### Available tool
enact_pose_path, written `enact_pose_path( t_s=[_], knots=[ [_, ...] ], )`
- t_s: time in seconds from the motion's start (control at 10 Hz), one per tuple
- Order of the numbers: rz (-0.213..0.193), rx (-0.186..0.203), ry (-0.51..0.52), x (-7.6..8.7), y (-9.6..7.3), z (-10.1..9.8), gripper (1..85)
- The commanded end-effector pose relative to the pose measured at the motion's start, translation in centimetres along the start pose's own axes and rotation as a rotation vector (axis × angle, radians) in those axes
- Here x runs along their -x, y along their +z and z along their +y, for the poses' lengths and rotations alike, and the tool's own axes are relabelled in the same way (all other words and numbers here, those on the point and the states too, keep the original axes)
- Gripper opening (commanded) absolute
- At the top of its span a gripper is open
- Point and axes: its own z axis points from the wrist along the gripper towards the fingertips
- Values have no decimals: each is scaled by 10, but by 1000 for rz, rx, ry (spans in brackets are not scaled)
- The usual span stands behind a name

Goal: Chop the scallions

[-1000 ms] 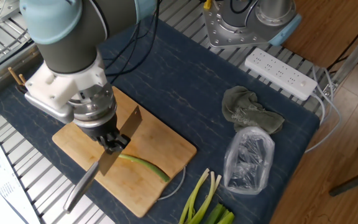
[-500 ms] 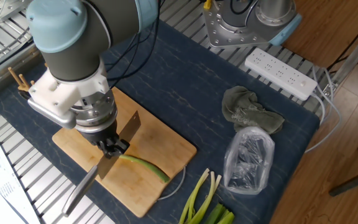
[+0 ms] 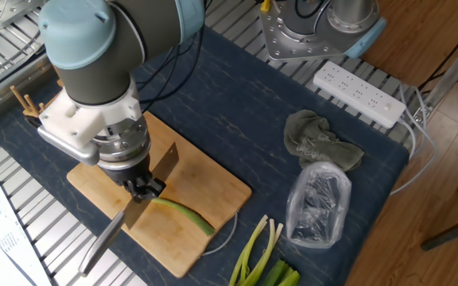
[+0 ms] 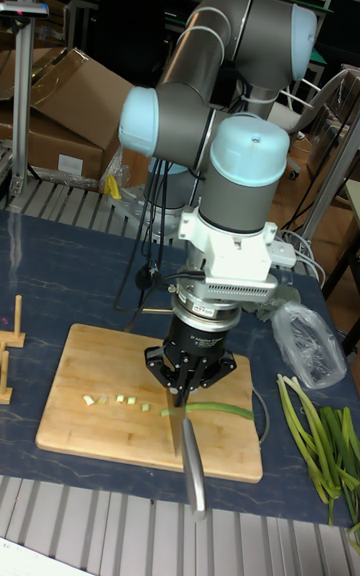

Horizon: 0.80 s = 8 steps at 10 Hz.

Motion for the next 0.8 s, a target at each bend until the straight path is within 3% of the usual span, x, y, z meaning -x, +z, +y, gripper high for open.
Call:
enact_pose_path(
  t_s=[0.0, 0.7],
  knots=[
    [5, 2, 0, -3, -3, -1, 13],
    [26, -6, 9, -14, -4, -6, 13]
  ],
)
